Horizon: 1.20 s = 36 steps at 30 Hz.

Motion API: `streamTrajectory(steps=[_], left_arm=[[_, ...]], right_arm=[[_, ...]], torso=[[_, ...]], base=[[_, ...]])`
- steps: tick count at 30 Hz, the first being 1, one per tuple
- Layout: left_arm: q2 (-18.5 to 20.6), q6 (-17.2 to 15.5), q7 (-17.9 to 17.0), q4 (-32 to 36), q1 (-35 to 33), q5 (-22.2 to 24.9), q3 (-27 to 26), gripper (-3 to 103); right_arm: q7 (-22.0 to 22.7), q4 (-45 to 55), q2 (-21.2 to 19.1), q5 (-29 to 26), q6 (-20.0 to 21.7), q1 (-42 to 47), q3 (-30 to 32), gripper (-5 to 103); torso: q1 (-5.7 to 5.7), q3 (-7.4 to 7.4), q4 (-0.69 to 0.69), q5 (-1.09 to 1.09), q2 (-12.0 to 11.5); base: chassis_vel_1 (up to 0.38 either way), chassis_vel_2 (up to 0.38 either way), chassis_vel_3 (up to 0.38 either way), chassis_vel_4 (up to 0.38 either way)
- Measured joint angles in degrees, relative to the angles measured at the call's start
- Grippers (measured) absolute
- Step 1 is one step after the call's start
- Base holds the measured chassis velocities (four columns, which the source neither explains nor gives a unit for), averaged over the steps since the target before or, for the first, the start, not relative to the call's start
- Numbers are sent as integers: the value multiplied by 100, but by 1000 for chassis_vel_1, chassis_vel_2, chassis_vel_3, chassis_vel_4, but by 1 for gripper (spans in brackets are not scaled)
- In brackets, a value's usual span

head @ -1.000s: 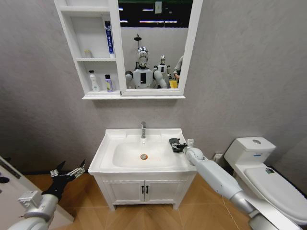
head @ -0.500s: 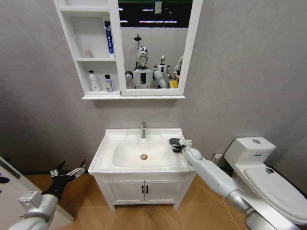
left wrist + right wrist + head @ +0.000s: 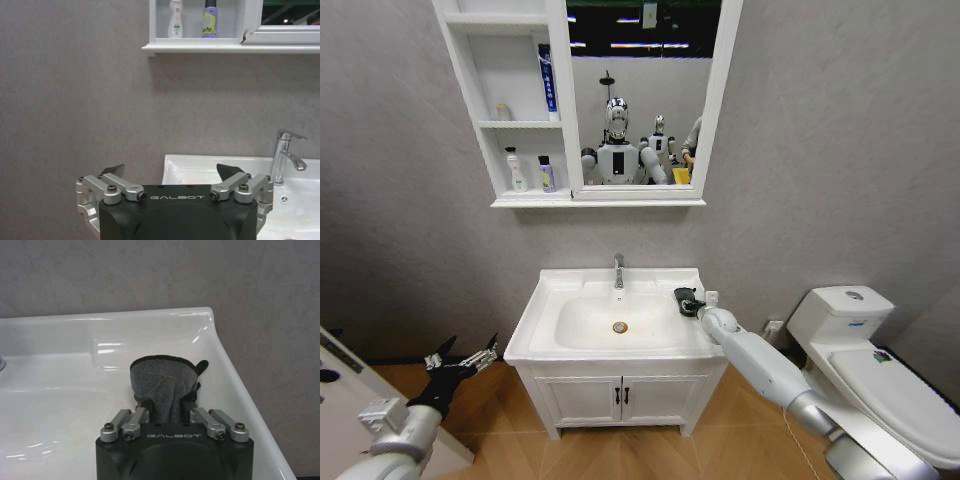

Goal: Move facial cleanser and shampoo from washbasin to cabinet, then wipe washbasin with towel.

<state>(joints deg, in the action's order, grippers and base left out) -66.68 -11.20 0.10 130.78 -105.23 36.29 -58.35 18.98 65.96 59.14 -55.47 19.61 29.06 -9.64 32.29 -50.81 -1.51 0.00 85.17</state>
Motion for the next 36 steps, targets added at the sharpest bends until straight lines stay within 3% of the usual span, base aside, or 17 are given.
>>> streamTrajectory(steps=[3,9,15,23,28,36], left_arm=[[0,0,0,0,0,0,0,100],[0,0,0,0,0,0,0,100],[0,0,0,0,0,0,0,100],[0,0,0,0,0,0,0,100],[0,0,0,0,0,0,0,100],[0,0,0,0,0,0,0,100]], right_arm=[[20,96,-41,-15,58,51,57,18],[41,226,-129,-27,87,71,106,3],[54,339,-201,-41,94,105,154,3],[414,1335,-286,-347,356,150,104,3],[722,1675,-133,-448,521,104,-295,3],[840,1181,365,104,481,98,-909,3]], torso=[[0,0,0,0,0],[0,0,0,0,0],[0,0,-1,0,0],[0,0,0,-1,0],[0,0,1,-1,0],[0,0,1,-1,0]], base=[[0,0,0,0],[0,0,0,0],[0,0,0,0],[0,0,0,0],[0,0,0,0],[0,0,0,0]])
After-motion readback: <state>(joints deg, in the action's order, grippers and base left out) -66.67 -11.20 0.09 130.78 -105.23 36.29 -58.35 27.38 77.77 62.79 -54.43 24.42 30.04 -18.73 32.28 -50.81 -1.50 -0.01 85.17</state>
